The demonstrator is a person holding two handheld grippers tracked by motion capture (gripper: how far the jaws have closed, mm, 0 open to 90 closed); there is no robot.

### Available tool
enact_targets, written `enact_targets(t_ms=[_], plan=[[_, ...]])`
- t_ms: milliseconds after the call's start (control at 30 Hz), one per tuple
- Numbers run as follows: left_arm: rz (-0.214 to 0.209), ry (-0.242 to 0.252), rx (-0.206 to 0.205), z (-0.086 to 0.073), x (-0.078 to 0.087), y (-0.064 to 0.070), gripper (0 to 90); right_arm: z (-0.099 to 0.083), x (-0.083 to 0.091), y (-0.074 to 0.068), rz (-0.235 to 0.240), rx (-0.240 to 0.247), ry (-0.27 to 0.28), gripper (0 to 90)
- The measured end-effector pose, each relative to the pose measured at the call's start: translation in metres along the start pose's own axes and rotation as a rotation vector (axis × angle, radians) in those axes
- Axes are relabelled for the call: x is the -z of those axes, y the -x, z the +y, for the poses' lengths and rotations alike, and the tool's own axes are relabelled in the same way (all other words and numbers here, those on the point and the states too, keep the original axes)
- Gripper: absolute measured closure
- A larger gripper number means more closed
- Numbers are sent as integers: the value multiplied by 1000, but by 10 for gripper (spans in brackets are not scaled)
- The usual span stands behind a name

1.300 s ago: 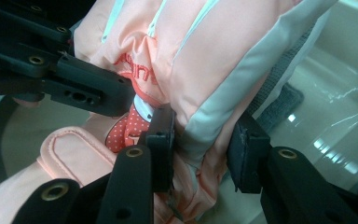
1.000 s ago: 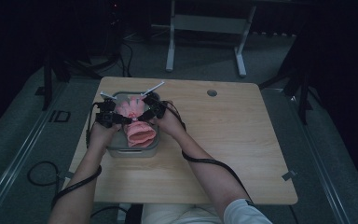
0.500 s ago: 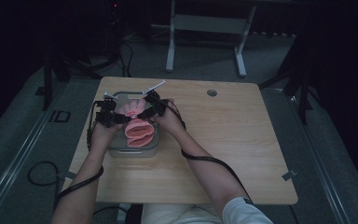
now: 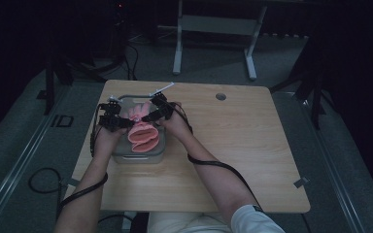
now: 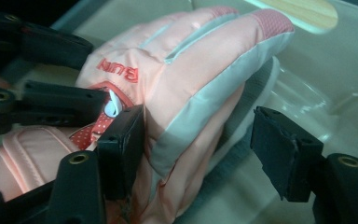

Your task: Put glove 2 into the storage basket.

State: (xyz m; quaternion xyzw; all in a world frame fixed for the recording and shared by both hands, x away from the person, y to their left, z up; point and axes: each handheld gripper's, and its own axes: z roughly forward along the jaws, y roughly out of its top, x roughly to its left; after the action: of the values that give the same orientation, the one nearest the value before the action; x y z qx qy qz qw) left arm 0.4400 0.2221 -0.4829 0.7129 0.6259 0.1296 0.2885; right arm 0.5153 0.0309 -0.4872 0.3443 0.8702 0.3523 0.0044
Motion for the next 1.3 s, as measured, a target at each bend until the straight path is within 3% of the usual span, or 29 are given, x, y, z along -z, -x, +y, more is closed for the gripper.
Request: enact_targets(t_ms=[100, 567, 767, 933, 967, 1067, 1133, 1233, 1300], plan=[[-40, 25, 28, 2, 6, -4, 403, 2, 6, -1, 8, 0, 15, 351], [-76, 86, 38, 8, 27, -4, 396, 14, 37, -16, 41, 46, 89, 357], [-98, 119, -13, 10, 42, 12, 374, 15, 50, -15, 41, 51, 105, 329], [-133, 156, -33, 9, 54, 25, 345, 10, 62, -9, 36, 48, 119, 303], [-150, 172, -56, 8, 58, 34, 345, 9, 65, -7, 34, 45, 123, 297], [-183, 191, -89, 6, 61, 45, 191, 2, 75, -3, 47, 59, 130, 231], [-204, 195, -109, 5, 62, 53, 162, -2, 79, -1, 54, 67, 134, 206], [-198, 215, -136, 4, 64, 64, 131, -10, 85, 1, 49, 100, 128, 171], [-194, 229, -155, 3, 66, 72, 74, -15, 90, 2, 61, 95, 130, 170]])
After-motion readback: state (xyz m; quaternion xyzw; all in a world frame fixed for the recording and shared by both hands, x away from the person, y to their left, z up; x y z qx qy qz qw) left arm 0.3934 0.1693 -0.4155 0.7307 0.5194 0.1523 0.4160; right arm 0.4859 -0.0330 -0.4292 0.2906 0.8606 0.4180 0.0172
